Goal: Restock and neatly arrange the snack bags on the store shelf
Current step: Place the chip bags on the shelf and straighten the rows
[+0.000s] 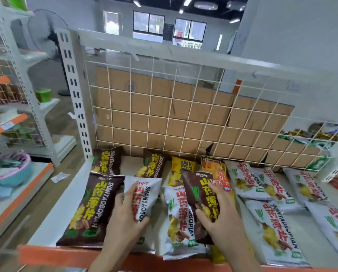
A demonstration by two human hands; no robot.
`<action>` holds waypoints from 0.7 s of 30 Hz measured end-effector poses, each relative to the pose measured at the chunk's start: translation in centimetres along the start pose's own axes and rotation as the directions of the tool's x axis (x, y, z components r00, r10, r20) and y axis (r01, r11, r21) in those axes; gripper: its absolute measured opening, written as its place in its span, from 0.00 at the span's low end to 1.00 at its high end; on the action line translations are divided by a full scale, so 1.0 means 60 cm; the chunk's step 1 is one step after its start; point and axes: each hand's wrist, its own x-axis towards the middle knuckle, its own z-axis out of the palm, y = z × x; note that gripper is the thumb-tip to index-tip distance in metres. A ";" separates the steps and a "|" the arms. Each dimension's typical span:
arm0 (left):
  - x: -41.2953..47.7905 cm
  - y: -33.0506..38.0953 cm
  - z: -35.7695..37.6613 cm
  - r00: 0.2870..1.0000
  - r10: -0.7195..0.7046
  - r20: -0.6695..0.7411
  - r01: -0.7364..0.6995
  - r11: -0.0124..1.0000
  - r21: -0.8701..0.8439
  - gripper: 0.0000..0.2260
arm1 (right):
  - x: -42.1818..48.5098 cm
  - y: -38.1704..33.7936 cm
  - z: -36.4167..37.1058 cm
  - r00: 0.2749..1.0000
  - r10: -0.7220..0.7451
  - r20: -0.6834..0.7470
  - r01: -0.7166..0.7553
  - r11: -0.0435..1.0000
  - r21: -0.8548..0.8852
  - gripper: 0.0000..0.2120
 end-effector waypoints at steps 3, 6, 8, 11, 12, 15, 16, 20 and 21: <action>-0.008 0.014 -0.018 0.993 0.097 -0.070 -0.106 0.986 -0.126 0.35 | -0.003 -0.004 0.007 1.000 -0.005 0.003 0.005 1.000 0.017 0.30; -0.009 0.020 -0.049 0.976 0.170 -0.133 -0.190 0.968 -0.161 0.35 | -0.004 -0.011 0.014 1.000 -0.004 -0.001 0.004 0.999 0.045 0.30; -0.004 0.011 -0.077 0.973 0.177 -0.150 -0.197 0.972 -0.131 0.35 | -0.002 -0.022 0.023 1.000 -0.023 -0.010 0.024 0.997 0.079 0.29; 0.003 -0.019 -0.122 0.972 0.141 -0.189 -0.159 0.984 -0.083 0.35 | 0.002 -0.047 0.050 0.998 -0.068 0.006 0.066 0.990 0.127 0.28; 0.002 -0.028 -0.136 0.971 0.124 -0.203 -0.142 0.987 -0.073 0.35 | 0.005 -0.057 0.061 0.996 -0.086 0.010 0.084 0.987 0.139 0.28; -0.002 -0.052 -0.172 0.964 0.081 -0.254 -0.090 0.996 -0.024 0.35 | 0.015 -0.091 0.096 0.990 -0.139 0.012 0.136 0.979 0.154 0.30; -0.004 -0.060 -0.181 0.960 0.068 -0.271 -0.073 0.997 -0.008 0.35 | 0.018 -0.102 0.110 0.988 -0.156 0.023 0.151 0.979 0.139 0.31; -0.017 -0.077 -0.204 0.951 0.050 -0.307 -0.048 0.999 0.015 0.35 | 0.024 -0.140 0.164 0.981 -0.171 0.095 0.172 0.985 0.000 0.30; -0.021 -0.079 -0.207 0.948 0.053 -0.315 -0.051 0.999 0.016 0.35 | 0.023 -0.146 0.175 0.979 -0.159 0.130 0.166 0.985 -0.044 0.30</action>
